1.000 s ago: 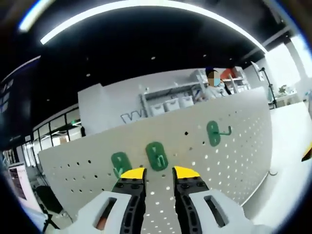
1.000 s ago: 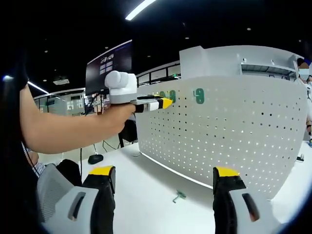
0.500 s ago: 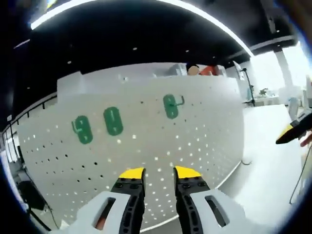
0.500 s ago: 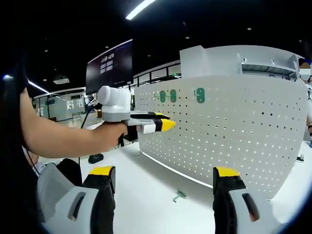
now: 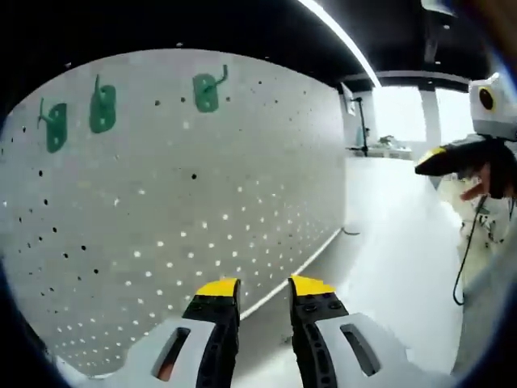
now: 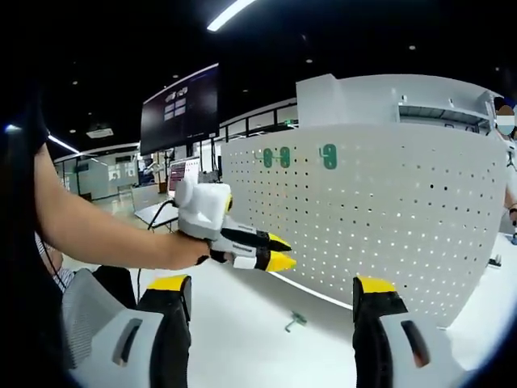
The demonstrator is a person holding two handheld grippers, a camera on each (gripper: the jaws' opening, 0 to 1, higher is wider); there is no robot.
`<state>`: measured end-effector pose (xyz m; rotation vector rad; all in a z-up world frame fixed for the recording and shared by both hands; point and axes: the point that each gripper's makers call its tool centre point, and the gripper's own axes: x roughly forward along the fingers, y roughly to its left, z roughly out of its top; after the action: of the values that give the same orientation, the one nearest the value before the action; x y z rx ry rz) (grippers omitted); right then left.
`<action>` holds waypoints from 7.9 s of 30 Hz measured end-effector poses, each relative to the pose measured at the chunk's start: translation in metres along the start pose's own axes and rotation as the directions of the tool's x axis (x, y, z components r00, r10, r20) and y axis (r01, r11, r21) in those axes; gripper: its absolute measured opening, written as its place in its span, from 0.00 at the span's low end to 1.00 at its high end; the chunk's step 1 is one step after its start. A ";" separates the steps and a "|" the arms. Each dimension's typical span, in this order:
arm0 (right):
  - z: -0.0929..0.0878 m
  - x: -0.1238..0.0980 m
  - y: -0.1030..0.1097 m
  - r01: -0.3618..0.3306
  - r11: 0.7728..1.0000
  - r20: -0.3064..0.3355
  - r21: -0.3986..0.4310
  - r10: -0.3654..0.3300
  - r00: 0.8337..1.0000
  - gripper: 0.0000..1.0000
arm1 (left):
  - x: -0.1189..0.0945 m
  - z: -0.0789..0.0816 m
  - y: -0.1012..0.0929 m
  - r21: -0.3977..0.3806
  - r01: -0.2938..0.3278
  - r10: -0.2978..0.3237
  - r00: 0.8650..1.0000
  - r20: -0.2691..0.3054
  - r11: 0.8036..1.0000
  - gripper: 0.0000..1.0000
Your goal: Insert the hook assembly into the mounting plate slot until the hook locks in place.
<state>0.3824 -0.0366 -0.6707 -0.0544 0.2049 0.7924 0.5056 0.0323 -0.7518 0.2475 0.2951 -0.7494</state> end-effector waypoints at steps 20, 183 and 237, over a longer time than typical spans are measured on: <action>-0.011 0.006 -0.003 0.008 1.000 -0.031 0.012 -0.008 1.000 0.80 | 0.037 -0.060 -0.036 0.108 0.185 -0.164 0.970 -0.179 0.977 0.20; 0.007 0.001 0.018 0.050 0.978 0.011 -0.201 -0.048 0.999 0.03 | -0.090 0.085 -0.116 -0.306 0.253 -0.260 0.965 0.016 0.918 0.01; 0.020 0.006 0.016 0.066 0.990 0.007 -0.128 -0.065 0.998 0.02 | -0.118 0.099 -0.108 -0.171 0.238 -0.204 0.960 0.193 0.956 0.33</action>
<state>0.3781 -0.0191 -0.6519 -0.1803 0.1482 0.7396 0.3650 -0.0020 -0.6314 -0.0364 0.2302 -0.9521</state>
